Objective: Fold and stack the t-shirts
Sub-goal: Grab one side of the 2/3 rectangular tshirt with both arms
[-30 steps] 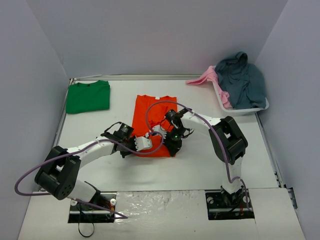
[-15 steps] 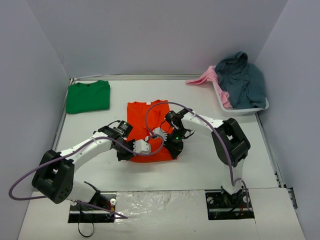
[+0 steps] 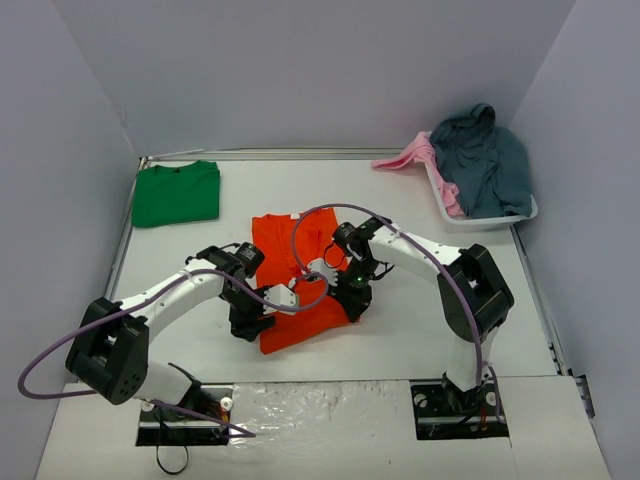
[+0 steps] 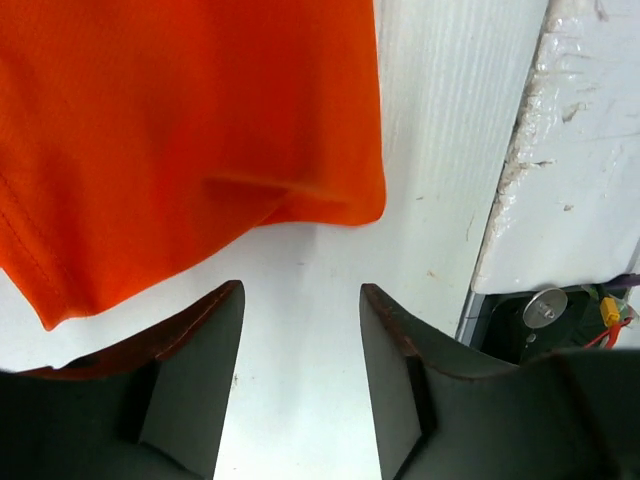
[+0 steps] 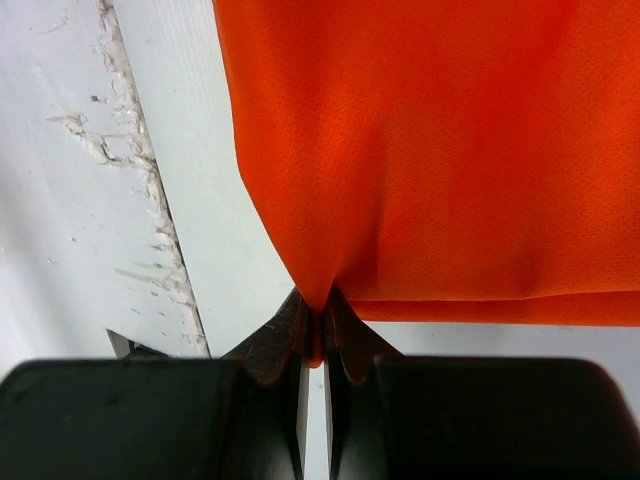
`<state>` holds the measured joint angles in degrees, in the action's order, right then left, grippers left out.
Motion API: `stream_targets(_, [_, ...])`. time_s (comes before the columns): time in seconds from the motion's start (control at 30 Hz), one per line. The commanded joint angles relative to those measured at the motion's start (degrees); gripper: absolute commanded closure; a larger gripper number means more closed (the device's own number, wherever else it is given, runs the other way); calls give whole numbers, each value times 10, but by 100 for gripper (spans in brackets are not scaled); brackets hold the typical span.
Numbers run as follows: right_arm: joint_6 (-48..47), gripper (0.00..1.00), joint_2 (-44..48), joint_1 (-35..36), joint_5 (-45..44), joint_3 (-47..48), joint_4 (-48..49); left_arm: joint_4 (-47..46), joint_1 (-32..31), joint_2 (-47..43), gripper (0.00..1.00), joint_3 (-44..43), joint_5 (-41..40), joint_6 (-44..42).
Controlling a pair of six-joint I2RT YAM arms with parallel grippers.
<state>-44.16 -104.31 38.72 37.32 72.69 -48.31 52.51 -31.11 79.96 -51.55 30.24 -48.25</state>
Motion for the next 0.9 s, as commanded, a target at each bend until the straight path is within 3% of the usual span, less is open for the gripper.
stream_targets(0.0, [-15, 100, 15, 2, -1, -9, -44, 37, -1, -7, 50, -15, 11, -6])
stream_targets(0.37, [-26, 100, -8, 4, 3, -10, -42, 74, -8, -39, 51, -33, 67, -9])
stream_targets(0.87, [-20, 100, -63, 4, -5, 14, -42, 5, -91, -5, 52, -16, 51, 25])
